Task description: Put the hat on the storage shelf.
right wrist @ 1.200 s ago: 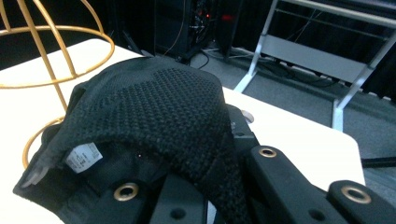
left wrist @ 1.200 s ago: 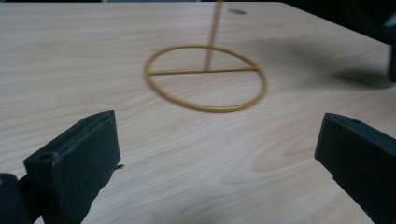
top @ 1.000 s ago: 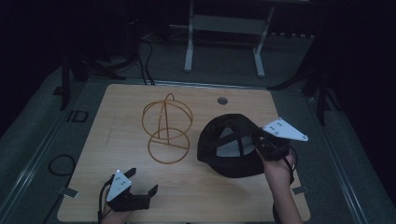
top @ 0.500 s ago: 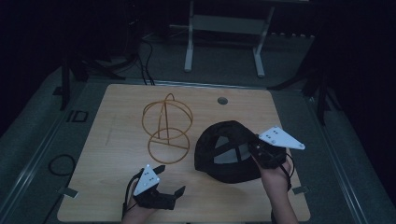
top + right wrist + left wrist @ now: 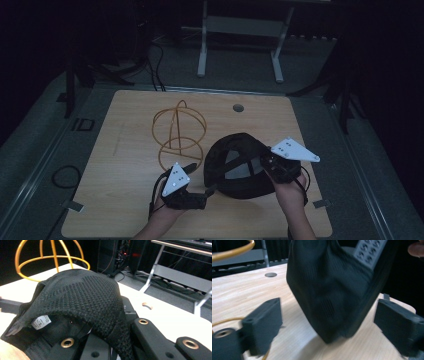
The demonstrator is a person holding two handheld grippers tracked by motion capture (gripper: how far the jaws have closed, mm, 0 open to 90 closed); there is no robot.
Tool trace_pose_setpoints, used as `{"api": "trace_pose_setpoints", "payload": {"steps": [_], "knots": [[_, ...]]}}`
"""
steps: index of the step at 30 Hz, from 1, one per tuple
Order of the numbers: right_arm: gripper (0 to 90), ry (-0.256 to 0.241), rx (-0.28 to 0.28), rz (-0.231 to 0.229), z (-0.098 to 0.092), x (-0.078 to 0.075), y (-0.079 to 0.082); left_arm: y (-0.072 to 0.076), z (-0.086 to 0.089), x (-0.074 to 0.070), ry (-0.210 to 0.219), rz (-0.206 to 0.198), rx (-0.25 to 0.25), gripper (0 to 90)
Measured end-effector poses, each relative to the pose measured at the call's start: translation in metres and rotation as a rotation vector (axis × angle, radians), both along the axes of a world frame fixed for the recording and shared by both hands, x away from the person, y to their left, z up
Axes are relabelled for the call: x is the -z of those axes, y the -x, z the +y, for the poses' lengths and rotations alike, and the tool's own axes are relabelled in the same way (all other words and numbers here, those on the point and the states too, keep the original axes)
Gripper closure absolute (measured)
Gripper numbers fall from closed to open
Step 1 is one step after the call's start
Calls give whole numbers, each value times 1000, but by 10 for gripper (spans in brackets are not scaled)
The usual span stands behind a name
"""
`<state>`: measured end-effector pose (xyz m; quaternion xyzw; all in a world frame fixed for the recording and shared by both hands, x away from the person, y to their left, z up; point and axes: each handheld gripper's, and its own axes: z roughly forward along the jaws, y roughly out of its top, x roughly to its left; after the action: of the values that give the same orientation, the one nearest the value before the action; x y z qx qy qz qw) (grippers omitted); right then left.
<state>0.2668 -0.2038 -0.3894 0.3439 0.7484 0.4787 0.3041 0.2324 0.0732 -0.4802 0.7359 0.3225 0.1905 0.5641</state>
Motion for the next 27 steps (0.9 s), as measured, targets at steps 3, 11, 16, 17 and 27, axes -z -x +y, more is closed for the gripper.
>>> {"api": "trace_pose_setpoints", "payload": {"steps": [3,11,16,17,27], "knots": [[884,4,-19,2,2,3,1,-4,0,-1,27,6,7,207],[884,-6,-56,-9,4,1,8,-10,-1,-2,10,25,21,339],[884,-10,-67,-27,4,-3,13,-11,-3,-1,2,40,28,318],[884,-9,-69,-27,4,-4,13,-11,-3,-1,2,40,28,319],[883,-16,-92,-14,6,-3,16,-12,-11,-4,-69,54,9,607]]}}
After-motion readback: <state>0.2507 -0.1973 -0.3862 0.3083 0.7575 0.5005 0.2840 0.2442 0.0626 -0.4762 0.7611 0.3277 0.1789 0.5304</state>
